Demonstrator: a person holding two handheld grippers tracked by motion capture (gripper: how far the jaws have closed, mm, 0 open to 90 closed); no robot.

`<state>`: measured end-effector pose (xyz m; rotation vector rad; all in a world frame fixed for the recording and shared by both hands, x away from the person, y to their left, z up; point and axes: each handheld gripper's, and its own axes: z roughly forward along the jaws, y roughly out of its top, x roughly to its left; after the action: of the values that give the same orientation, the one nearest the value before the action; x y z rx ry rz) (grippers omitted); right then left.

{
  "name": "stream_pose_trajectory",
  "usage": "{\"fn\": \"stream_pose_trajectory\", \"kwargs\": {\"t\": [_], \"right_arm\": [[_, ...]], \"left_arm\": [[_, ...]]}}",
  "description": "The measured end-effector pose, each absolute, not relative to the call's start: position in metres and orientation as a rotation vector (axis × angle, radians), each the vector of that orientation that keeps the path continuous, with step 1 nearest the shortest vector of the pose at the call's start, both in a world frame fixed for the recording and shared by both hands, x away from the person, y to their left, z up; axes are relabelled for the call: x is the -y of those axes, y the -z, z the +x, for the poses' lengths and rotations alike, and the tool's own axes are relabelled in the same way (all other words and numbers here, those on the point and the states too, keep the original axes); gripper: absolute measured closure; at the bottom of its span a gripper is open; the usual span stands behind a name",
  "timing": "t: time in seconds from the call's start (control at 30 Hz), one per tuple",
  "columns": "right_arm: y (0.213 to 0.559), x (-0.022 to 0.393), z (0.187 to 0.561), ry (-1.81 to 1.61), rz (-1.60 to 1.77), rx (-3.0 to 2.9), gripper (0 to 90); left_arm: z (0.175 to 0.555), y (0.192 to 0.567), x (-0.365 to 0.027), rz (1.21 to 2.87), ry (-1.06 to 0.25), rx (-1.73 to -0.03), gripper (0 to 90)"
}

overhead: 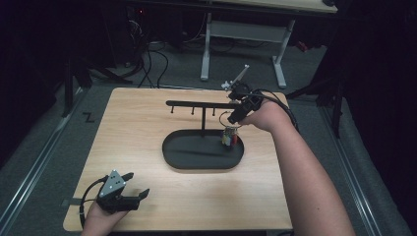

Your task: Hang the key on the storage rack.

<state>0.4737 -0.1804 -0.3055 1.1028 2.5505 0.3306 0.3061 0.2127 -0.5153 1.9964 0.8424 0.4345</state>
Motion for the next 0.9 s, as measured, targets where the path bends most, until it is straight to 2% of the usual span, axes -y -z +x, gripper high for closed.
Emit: {"fn": "stream_pose_trajectory", "kwargs": {"t": [0.43, 0.8, 0.9], "right_arm": [[0.328, 0.191, 0.442, -0.465, 1.109, -2.392, 15.9], [0.376, 0.21, 0.407, -0.609, 1.107, -2.269, 14.2], [0.4, 0.214, 0.392, -0.661, 1.103, -2.232, 14.3]], "left_arm": [[0.306, 0.516, -0.21, 2.002, -0.428, -0.835, 17.6], [0.306, 0.516, -0.208, 2.01, -0.424, -0.83, 17.7], [0.305, 0.517, -0.206, 2.017, -0.422, -0.825, 17.7]]}}
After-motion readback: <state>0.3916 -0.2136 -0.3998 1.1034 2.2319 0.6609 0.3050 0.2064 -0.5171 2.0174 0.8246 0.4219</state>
